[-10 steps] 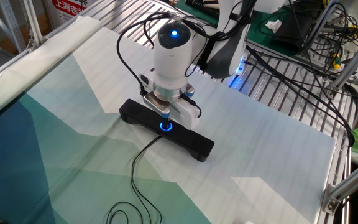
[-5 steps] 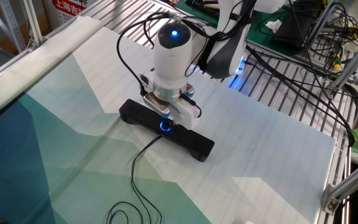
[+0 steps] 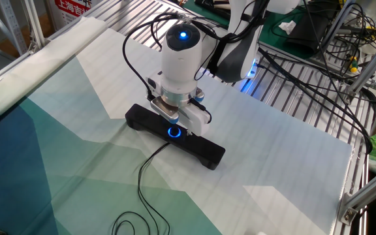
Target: Turn the knob to increase the volume of the speaker
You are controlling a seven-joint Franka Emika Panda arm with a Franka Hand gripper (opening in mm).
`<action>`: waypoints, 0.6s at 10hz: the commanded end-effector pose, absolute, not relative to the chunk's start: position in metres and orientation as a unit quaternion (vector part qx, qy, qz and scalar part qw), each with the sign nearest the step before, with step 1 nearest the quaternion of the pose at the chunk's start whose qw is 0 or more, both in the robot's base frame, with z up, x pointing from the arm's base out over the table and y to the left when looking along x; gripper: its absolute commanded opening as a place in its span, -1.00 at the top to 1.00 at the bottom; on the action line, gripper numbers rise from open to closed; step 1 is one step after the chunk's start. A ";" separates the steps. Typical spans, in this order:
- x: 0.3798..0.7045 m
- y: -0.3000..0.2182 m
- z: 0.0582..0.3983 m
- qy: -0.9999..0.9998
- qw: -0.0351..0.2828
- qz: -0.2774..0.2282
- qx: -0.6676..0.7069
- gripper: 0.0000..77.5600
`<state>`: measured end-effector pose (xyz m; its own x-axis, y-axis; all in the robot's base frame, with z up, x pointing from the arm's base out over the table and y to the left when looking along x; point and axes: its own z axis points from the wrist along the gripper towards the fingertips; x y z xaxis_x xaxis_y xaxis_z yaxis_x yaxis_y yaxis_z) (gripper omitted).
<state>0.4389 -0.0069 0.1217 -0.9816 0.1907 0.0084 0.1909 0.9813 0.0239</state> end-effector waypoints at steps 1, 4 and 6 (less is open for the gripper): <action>0.441 -0.004 0.116 -0.996 0.009 -0.013 -0.088 -1.00; 0.442 -0.003 0.114 -0.996 0.009 -0.012 -0.084 -1.00; 0.442 -0.003 0.114 -0.996 0.010 -0.011 -0.084 -1.00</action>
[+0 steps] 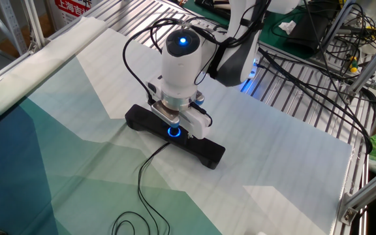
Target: Turn the knob to increase the volume of the speaker
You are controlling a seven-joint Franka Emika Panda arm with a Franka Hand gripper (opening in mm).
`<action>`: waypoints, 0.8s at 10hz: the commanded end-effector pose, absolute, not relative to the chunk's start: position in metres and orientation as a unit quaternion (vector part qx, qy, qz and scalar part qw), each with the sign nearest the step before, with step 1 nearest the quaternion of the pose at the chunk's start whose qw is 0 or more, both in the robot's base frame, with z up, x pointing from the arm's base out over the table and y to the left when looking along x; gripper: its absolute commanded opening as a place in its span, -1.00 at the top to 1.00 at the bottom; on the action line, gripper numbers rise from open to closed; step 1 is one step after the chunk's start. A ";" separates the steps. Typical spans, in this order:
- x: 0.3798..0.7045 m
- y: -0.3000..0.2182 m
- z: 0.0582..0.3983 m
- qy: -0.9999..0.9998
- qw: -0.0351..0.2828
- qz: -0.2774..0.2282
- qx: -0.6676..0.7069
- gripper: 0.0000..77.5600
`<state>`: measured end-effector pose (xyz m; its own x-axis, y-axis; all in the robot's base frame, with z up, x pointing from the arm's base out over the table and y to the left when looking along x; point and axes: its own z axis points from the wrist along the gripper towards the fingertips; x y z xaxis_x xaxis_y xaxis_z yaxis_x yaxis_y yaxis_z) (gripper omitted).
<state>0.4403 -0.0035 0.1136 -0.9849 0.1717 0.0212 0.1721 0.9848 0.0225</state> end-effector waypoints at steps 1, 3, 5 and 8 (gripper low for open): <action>0.441 -0.002 0.114 -0.996 0.010 -0.010 -0.083 -1.00; 0.441 -0.001 0.115 -0.997 0.011 -0.007 -0.080 -1.00; 0.441 -0.001 0.115 -0.997 0.011 -0.008 -0.079 0.97; 0.441 -0.001 0.115 -0.997 0.011 -0.008 -0.079 0.97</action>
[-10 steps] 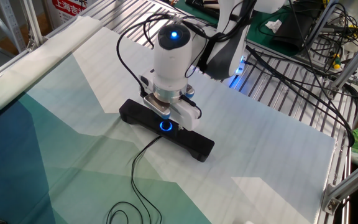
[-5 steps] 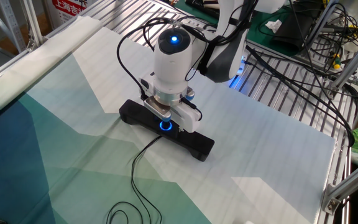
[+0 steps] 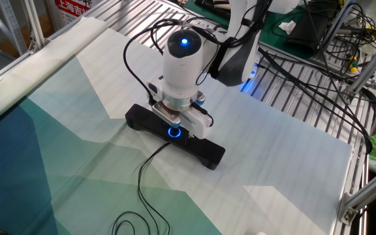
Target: Turn the knob to increase the volume of the speaker
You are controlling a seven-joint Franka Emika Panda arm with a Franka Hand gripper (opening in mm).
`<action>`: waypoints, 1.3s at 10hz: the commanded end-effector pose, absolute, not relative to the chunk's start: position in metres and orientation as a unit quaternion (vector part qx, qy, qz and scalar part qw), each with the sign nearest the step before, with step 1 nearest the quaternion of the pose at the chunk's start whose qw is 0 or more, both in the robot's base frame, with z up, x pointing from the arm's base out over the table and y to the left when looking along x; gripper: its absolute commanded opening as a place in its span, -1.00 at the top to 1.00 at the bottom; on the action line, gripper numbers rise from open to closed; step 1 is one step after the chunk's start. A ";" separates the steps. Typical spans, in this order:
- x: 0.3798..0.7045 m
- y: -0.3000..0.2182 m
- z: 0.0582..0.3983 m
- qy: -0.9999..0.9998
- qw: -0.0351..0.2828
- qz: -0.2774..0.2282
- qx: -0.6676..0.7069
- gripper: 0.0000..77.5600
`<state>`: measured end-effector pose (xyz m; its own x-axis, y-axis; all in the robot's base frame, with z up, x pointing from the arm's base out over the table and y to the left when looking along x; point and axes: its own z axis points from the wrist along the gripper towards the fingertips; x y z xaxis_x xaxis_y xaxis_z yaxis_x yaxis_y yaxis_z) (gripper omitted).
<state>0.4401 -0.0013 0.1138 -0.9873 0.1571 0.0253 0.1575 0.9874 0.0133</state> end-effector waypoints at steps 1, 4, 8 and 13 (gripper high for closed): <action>0.441 -0.001 0.115 -0.997 0.011 -0.008 -0.079 0.97; 0.441 -0.001 0.115 -0.997 0.011 -0.008 -0.079 0.97; 0.441 -0.001 0.115 -0.997 0.011 -0.008 -0.079 0.97; 0.440 0.001 0.117 -0.994 0.011 0.002 -0.108 0.97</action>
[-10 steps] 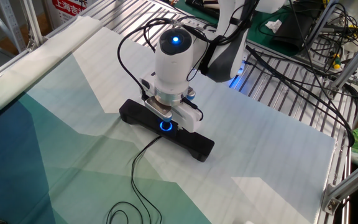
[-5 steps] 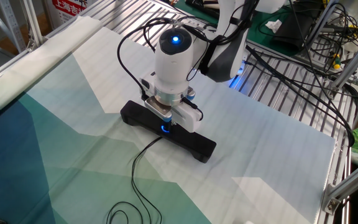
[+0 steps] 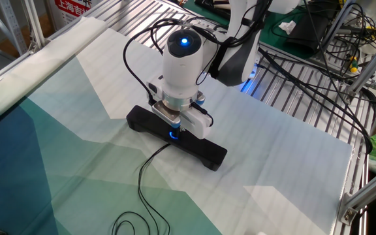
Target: Turn the knob to increase the volume of the speaker
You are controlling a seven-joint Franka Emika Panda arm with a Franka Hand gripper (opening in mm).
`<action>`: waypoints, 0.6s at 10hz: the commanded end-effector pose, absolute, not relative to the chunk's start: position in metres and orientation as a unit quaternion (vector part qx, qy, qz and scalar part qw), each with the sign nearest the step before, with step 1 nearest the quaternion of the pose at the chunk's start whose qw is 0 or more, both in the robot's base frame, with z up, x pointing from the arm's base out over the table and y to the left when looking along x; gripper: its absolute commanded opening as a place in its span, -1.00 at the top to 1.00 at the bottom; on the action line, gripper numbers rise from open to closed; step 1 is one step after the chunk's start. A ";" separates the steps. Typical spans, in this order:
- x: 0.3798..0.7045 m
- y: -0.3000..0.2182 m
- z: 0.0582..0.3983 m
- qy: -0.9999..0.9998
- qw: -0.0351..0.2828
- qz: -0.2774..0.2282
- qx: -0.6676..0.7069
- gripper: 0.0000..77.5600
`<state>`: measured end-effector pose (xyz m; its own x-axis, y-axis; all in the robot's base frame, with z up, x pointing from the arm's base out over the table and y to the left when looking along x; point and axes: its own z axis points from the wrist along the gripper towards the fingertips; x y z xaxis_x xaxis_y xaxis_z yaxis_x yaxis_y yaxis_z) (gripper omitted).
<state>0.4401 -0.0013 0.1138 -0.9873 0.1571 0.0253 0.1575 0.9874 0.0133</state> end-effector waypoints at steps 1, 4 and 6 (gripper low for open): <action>0.440 0.001 0.117 -0.993 0.011 0.003 -0.121 0.97; 0.440 0.001 0.117 -0.989 0.009 0.004 -0.146 0.97; 0.440 0.001 0.117 -0.987 0.009 0.004 -0.160 0.97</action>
